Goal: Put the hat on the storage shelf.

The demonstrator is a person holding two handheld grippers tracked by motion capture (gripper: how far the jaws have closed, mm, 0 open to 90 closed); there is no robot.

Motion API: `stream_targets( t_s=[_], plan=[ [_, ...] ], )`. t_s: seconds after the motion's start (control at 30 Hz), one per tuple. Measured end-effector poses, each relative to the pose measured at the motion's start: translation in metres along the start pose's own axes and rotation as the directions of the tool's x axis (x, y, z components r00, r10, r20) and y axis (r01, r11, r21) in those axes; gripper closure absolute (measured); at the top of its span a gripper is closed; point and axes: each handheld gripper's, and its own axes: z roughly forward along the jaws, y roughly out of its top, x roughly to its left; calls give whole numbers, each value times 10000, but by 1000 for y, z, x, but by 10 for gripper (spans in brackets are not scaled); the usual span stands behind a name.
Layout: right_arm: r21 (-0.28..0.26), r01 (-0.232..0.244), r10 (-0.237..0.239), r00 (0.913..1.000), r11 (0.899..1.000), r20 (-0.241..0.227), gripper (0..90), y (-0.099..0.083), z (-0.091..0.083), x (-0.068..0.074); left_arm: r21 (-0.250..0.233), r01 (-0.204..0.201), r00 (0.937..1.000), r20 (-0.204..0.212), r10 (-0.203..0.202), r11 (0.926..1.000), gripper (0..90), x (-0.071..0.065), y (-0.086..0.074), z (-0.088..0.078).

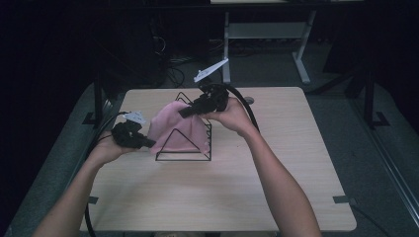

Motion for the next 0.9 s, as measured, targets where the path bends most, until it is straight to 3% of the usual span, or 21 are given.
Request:
stream_targets(
  t_s=[0.47, 0.57, 0.67, 0.9],
  plan=[
    [187, -182, 185, 9997, 9997, -169, 740, -16, 6, -5, 690, -506, 9983, -244, 524, 9963, 825, -3, 2, 13],
    [242, -286, 291, 9994, 9993, -185, 738, -19, 7, -5, 690, -356, 9990, -239, 373, 9970, 825, -3, 1, 16],
    [316, -306, 314, 9993, 9990, -225, 733, -20, 9, -6, 972, -534, 9981, -245, 560, 9938, 825, -2, 1, 18],
    [381, -405, 415, 9988, 9985, -262, 712, -24, 12, -8, 1151, -508, 9982, -260, 541, 9921, 825, 0, -1, 26]
  ],
)
